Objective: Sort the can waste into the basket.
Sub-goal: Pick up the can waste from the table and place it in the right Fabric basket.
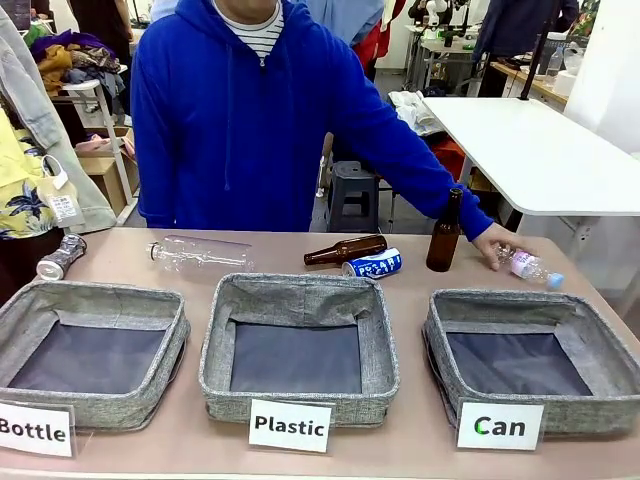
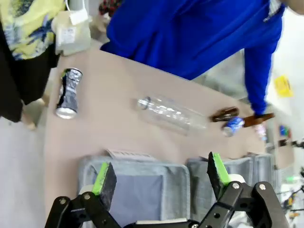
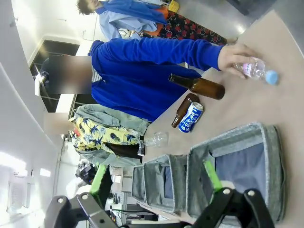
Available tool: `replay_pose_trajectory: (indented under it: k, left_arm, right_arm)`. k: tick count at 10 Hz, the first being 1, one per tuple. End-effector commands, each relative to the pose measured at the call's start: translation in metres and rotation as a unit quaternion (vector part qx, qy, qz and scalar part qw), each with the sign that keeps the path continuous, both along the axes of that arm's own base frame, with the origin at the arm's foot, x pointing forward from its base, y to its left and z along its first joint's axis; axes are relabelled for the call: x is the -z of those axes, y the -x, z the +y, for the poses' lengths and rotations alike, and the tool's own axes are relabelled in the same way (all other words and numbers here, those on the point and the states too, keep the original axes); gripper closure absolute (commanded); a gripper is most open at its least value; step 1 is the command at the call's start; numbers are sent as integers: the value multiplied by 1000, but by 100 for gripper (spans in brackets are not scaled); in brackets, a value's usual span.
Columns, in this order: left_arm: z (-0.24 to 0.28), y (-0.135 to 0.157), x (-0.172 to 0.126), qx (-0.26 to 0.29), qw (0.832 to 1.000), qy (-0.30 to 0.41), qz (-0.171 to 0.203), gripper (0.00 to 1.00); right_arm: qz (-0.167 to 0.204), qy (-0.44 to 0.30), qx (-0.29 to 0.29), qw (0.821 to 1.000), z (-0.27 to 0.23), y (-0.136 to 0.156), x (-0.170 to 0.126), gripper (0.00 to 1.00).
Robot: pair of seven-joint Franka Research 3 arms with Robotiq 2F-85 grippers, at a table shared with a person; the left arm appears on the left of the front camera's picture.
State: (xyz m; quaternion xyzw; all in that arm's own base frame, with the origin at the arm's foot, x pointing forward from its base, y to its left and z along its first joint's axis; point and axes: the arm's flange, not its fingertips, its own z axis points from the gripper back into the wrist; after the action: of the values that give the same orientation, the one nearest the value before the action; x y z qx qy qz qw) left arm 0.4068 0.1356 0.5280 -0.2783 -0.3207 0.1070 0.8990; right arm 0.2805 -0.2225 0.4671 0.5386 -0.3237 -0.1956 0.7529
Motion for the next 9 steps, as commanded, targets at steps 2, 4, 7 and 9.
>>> replay_pose_trajectory:
  k: [2,4,7,9]
  left_arm:
    - [3,-82,46,30,979,-199,29,0]
    - [-13,-111,81,92,961,-248,79,0]
    - [-17,-116,105,99,959,-250,88,0]
    - [-17,-116,105,99,959,-250,88,0]
  right_arm:
    - [-20,1,2,1000,-2,-3,-2,0]
    - [-20,1,2,1000,-2,-3,-2,0]
    - [-20,1,2,1000,-2,-3,-2,0]
    - [-20,1,2,1000,-2,-3,-2,0]
